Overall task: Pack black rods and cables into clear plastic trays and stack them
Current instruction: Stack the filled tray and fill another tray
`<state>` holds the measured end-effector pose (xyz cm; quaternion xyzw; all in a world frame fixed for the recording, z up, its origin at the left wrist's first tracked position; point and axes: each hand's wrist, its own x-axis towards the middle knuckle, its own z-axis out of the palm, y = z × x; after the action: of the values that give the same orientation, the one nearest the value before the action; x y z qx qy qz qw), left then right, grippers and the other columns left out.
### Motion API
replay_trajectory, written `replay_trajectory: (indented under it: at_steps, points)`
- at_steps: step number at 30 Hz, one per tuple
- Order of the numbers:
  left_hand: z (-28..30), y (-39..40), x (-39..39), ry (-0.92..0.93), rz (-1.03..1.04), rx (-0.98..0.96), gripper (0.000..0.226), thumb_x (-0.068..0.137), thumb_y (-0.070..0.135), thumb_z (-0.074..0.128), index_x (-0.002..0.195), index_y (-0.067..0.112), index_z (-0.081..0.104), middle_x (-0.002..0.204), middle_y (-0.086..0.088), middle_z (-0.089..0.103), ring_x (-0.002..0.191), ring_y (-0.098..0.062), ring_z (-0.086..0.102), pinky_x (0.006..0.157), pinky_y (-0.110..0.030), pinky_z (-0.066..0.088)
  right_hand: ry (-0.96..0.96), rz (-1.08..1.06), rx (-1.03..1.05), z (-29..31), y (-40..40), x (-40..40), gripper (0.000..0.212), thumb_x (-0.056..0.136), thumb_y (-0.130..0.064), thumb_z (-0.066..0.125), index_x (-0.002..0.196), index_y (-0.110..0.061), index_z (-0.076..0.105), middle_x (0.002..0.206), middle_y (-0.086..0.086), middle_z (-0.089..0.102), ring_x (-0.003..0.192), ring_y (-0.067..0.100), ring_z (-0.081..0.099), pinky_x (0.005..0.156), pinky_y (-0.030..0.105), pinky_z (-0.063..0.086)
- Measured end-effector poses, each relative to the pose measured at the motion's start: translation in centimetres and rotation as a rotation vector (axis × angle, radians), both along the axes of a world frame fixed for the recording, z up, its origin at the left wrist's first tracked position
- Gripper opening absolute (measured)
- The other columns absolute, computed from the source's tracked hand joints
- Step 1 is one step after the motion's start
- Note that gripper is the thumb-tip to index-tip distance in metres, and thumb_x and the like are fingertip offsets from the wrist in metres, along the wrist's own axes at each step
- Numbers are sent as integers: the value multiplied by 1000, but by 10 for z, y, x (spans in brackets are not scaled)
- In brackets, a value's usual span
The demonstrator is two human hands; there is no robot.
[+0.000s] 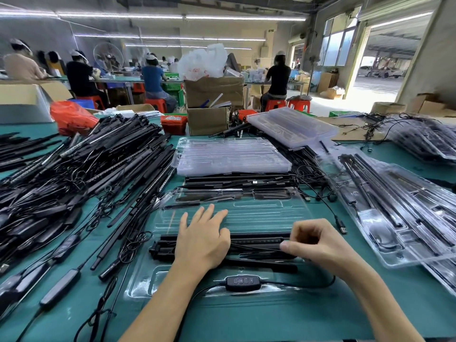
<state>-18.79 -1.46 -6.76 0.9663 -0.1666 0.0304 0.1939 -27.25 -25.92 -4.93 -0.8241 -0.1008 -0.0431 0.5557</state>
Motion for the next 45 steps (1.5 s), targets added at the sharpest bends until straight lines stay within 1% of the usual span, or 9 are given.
replay_trajectory:
  at_steps: [12,15,18,21,24,28,31,36,45]
  points:
    - [-3,-1,0,-3,4,13,59,96,38,30,155,40,27,167,5,14,154,-11,4,123,-45,-9,-317,-175,-399,-12,8,-16,34,81,-58,69,66,-30,56,95,-13,58,93,14,59,77,24,47]
    - [-4,-1,0,-1,1,16,59,96,38,29,155,40,26,167,5,14,154,-12,4,123,-46,-9,-284,-344,-223,-11,10,-17,43,91,-65,47,81,-24,56,87,-6,63,80,16,64,74,36,51]
    - [-4,-2,1,2,3,24,59,96,37,29,155,39,26,168,5,14,154,-12,5,123,-46,-8,-158,-380,67,-6,6,-23,81,67,-90,54,101,-17,55,89,6,63,75,13,70,67,34,57]
    - [-3,-2,1,5,6,30,59,96,36,29,155,39,25,168,5,13,154,-13,4,124,-47,-8,-177,-374,88,-5,10,-27,56,76,-60,77,105,-21,49,85,13,64,71,17,69,63,24,56]
    - [-3,-3,1,7,1,34,59,96,36,29,155,39,24,168,5,13,154,-13,4,124,-47,-8,-296,-464,346,0,20,-26,20,98,-36,51,99,-17,44,98,20,63,74,30,71,57,39,61]
    - [-2,-2,1,11,1,47,59,97,37,28,156,39,23,168,5,11,154,-12,3,124,-48,-8,-131,-543,771,11,16,-23,49,93,-57,43,108,-13,59,100,12,74,75,34,74,53,45,62]
    - [-2,-2,1,10,3,55,59,97,38,27,156,39,23,168,5,11,154,-13,3,124,-48,-8,17,-457,826,12,11,-23,52,90,-59,45,112,-20,71,77,11,70,53,23,65,49,38,58]
    - [-3,-2,2,12,3,62,60,96,39,27,156,40,22,168,5,11,154,-13,2,124,-48,-8,-102,-381,414,2,12,-24,36,97,-49,45,110,-25,68,52,7,48,39,15,39,43,25,47]
    - [-3,-2,2,8,6,71,59,96,40,26,155,40,22,168,5,11,154,-13,2,124,-48,-8,-205,-72,-280,-7,12,-31,18,93,-22,64,76,-29,61,67,-12,57,61,4,51,59,17,39]
